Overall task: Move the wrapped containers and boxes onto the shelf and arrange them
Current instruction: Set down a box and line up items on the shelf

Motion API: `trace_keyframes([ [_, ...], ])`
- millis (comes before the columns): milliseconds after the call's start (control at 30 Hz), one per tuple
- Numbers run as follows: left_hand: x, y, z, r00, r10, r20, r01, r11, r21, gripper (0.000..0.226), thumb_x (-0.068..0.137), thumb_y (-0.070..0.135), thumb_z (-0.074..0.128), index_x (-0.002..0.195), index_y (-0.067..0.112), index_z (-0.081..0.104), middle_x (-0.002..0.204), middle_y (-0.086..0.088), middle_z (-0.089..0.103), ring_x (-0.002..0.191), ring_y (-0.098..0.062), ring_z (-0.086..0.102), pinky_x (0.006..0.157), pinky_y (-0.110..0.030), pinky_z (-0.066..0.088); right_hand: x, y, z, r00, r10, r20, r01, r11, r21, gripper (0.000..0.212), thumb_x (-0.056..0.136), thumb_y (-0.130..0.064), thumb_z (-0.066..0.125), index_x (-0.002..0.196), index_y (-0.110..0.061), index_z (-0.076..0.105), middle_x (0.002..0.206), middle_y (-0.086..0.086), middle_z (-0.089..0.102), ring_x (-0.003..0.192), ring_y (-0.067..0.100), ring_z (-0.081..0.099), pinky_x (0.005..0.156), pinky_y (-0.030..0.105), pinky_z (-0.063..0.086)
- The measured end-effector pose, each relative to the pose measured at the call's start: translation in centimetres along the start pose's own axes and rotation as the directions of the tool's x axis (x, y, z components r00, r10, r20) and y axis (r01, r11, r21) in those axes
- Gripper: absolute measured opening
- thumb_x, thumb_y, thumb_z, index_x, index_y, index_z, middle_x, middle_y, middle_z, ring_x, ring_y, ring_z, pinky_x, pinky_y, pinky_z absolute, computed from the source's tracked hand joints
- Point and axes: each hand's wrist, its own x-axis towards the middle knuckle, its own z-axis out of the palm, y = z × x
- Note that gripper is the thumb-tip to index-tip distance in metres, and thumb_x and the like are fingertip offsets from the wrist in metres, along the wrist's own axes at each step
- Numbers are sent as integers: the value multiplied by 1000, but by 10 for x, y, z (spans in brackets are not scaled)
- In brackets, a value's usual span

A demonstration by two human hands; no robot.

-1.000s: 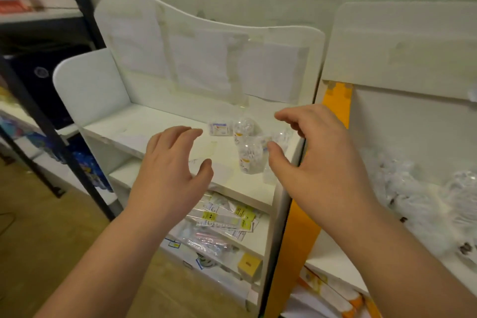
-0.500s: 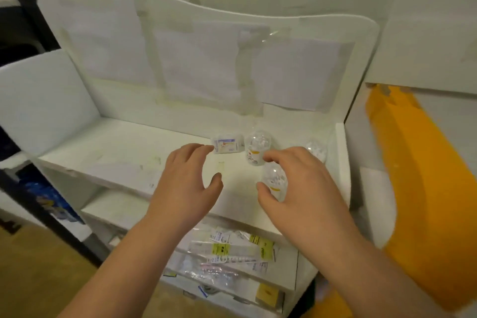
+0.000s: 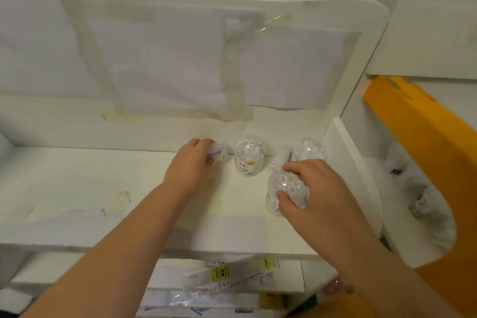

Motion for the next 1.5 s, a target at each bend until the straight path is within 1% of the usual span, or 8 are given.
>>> trace_keyframes([
  [100, -5, -8, -5, 1000, -13, -10, 12, 998, -69, 47, 89, 12, 60, 135, 12, 54, 127, -11, 57, 114, -32, 56, 93, -34, 41, 8, -1, 7, 1000, 29, 0, -29, 1000, 4, 40, 82, -27, 71, 120, -29, 59, 113, -15, 54, 101, -3, 46, 88, -3, 28],
  [233, -25, -10, -28, 994, -68, -86, 49, 976, -210, 48, 91, 15, 62, 137, 13, 53, 134, -7, 57, 123, -24, 53, 96, -24, 34, 43, -7, 19, 999, 26, 34, -24, 998, -53, 46, 83, -31, 69, 126, -27, 55, 122, -10, 52, 113, 9, 50, 97, 22, 38],
  [400, -60, -7, -60, 983, -127, -135, 69, 927, -370, 46, 91, 25, 65, 136, 21, 55, 129, 9, 61, 115, -9, 57, 92, -21, 39, 106, -18, 45, 964, 120, 236, -60, 967, -248, 63, 82, -39, 67, 137, -24, 43, 132, 5, 48, 119, 26, 51, 94, 36, 44],
  [600, -83, -13, -82, 969, -178, -173, 81, 886, -457, 42, 90, 23, 67, 131, 25, 58, 119, 14, 63, 106, -4, 60, 86, -13, 42, 131, -21, 73, 952, 131, 278, -18, 927, -374, 55, 77, -43, 68, 123, -22, 48, 114, 6, 56, 100, 29, 58, 74, 33, 43],
  [767, -92, -15, -90, 955, -210, -211, 84, 871, -485, 38, 90, 21, 67, 126, 28, 60, 115, 15, 64, 101, 3, 59, 80, -4, 39, 126, -29, 76, 963, 93, 254, -13, 953, -301, 63, 77, -43, 68, 134, -26, 47, 124, 3, 55, 107, 26, 59, 80, 32, 46],
  [1000, -97, 2, -92, 945, -201, -259, 31, 840, -541, 34, 91, 21, 65, 123, 30, 60, 116, 13, 65, 101, 0, 60, 78, -10, 42, 100, -44, 38, 1000, 0, 20, 1, 1000, -28, 72, 75, -51, 70, 140, -35, 43, 133, -3, 51, 119, 19, 54, 94, 30, 43],
  [1133, -95, 28, -95, 939, -157, -306, -45, 825, -563, 33, 90, 22, 65, 120, 34, 60, 115, 15, 65, 100, 2, 60, 76, -14, 43, 66, -46, 1, 994, 63, -86, -48, 984, 171, 76, 75, -48, 72, 142, -38, 39, 137, -10, 49, 122, 11, 51, 103, 33, 43],
  [1500, -92, 160, -96, 934, 38, -354, -302, 613, -730, 29, 78, 40, 65, 105, 49, 62, 103, 20, 70, 95, -2, 67, 82, -23, 50, -32, -28, -144, 874, 76, -480, 20, 981, 192, 67, 73, -51, 76, 132, -38, 47, 114, -19, 62, 100, -2, 63, 84, 22, 54],
])
